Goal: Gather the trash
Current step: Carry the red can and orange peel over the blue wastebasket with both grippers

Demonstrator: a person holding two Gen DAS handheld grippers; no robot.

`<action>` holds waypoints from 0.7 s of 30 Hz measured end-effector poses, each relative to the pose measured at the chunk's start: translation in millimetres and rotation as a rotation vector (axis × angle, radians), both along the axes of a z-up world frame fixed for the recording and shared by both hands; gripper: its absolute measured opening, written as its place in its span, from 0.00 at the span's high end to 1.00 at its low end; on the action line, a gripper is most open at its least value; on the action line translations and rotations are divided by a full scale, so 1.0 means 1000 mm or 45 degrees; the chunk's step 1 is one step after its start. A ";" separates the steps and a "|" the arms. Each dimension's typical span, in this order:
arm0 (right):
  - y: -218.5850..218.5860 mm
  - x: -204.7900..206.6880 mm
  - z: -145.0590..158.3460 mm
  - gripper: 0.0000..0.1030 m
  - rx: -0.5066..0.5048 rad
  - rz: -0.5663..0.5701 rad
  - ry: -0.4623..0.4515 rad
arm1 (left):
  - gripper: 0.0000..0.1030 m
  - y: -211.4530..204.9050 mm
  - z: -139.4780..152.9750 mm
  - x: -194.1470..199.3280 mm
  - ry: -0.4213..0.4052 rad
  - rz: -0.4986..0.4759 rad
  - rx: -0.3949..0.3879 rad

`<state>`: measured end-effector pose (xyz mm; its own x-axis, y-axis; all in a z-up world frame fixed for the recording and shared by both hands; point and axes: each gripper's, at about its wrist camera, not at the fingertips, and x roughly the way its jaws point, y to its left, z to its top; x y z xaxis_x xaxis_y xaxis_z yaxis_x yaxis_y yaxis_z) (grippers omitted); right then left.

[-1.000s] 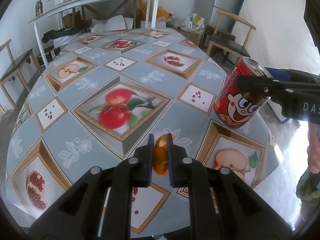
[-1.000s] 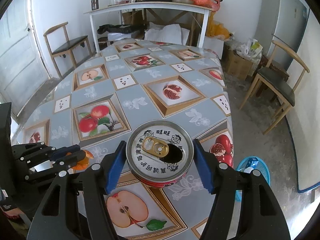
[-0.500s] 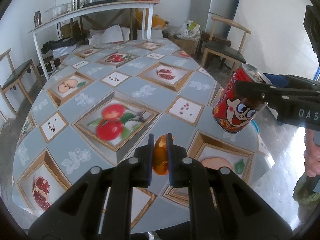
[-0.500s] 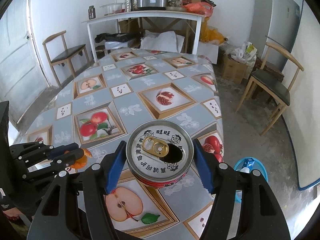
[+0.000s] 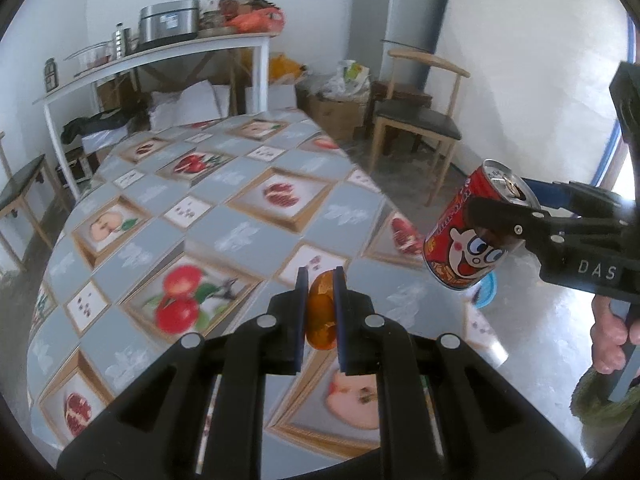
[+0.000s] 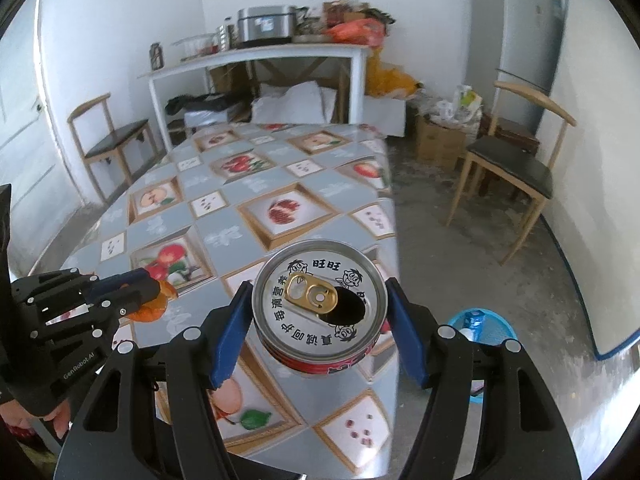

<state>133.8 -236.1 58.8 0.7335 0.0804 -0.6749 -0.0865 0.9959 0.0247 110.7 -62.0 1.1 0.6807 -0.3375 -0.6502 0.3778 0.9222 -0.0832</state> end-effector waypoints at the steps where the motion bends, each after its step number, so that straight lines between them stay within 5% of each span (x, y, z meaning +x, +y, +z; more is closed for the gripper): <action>1: -0.008 -0.002 0.002 0.38 0.000 -0.028 -0.009 | 0.90 -0.004 0.003 0.001 0.000 -0.017 -0.007; 12: -0.130 -0.045 0.017 0.38 0.012 -0.441 -0.088 | 0.90 -0.087 0.033 0.037 0.061 -0.307 -0.145; 21: -0.235 -0.057 -0.038 0.38 0.185 -0.685 0.035 | 0.90 -0.206 0.008 0.076 0.325 -0.553 -0.157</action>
<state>76.8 -471.4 20.5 0.6790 -0.2065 -0.7045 0.4357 0.8857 0.1603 187.0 -267.6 9.0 0.2857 -0.6382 -0.7149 0.6770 0.6624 -0.3207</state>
